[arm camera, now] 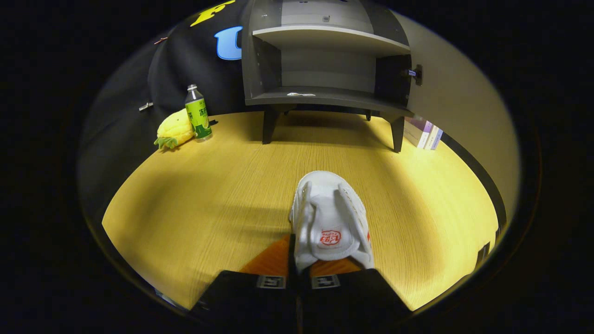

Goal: Open the shoe cabinet door, grab the shoes and put them into the shoe cabinet, then close the shoe cabinet door.

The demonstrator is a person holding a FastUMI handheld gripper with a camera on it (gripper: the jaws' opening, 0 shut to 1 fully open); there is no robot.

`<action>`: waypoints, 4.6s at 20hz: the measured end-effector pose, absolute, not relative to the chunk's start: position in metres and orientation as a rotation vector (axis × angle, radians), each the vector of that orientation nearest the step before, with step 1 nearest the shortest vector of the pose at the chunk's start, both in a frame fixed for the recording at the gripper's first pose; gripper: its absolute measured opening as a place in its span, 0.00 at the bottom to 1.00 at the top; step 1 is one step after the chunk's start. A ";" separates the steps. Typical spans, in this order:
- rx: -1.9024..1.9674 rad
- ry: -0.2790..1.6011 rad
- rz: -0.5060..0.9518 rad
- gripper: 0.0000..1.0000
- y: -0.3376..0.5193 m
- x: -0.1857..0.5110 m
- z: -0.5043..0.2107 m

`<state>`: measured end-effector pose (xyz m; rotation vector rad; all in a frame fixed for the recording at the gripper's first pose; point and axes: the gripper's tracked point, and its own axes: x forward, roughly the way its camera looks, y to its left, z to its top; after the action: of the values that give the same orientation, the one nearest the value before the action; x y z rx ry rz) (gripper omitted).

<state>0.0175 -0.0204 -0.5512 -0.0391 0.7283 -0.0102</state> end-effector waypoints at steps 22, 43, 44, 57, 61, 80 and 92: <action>-0.030 0.434 -0.148 0.05 -0.023 0.113 -0.253; -0.025 0.335 -0.106 0.04 -0.084 0.420 -0.184; -0.028 0.350 -0.104 0.04 -0.086 0.428 -0.193; -0.087 0.389 -0.097 0.33 -0.081 0.424 -0.203; -0.057 0.336 -0.107 0.53 -0.079 0.403 -0.177; 0.047 0.157 -0.099 0.97 -0.026 0.147 -0.068; 0.111 0.029 -0.051 0.97 -0.084 -0.055 0.006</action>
<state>-0.0555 -0.0843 0.0060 0.1112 0.0291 -0.0506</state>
